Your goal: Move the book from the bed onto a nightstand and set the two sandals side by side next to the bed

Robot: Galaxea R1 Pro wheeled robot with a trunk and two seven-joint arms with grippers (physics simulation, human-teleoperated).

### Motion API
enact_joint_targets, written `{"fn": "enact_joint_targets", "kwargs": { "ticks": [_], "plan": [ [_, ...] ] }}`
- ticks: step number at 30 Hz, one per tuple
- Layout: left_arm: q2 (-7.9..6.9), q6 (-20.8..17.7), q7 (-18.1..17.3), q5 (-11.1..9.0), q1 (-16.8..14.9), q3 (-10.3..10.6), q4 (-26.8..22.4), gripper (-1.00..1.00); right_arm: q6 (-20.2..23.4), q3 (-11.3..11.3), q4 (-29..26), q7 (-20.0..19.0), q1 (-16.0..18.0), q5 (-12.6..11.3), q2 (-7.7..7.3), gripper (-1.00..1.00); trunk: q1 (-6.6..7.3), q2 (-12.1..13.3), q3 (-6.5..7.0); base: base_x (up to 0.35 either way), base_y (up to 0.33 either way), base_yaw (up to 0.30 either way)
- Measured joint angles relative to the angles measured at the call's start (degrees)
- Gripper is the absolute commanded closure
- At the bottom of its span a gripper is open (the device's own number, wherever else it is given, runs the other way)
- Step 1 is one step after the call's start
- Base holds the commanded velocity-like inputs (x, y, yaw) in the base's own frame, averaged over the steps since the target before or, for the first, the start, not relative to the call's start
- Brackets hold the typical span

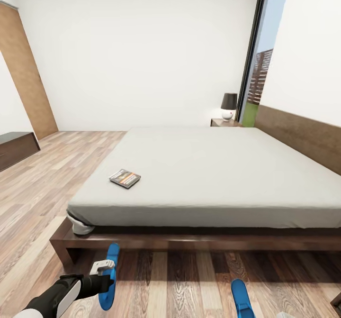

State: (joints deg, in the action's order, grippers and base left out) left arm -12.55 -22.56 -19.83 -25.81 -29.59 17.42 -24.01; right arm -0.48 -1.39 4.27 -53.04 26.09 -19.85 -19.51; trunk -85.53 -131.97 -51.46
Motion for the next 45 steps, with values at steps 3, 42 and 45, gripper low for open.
{"fn": "enact_joint_targets", "kwargs": {
  "ticks": [3,42,45],
  "plan": [
    [0.02,0.01,0.01,0.01,0.01,0.03,0.0,1.0,0.17,0.14,0.01,-0.02,0.0,-0.03,-0.12,1.0,-0.66,-1.2,-0.54,0.0,0.0,0.0],
    [0.89,0.15,0.0,-0.04,0.09,0.05,0.01,1.0,45.09,2.09,-33.39,-3.1,0.33,-12.91,-6.6,1.0,-6.52,-11.43,-8.13,0.0,0.0,0.0],
    [0.94,0.3,0.0,-0.03,0.09,0.04,0.01,1.0,45.09,2.09,-33.38,-3.1,0.33,-12.92,-6.6,1.0,-6.6,-11.47,-8.79,0.0,0.0,0.0]
  ]
}}
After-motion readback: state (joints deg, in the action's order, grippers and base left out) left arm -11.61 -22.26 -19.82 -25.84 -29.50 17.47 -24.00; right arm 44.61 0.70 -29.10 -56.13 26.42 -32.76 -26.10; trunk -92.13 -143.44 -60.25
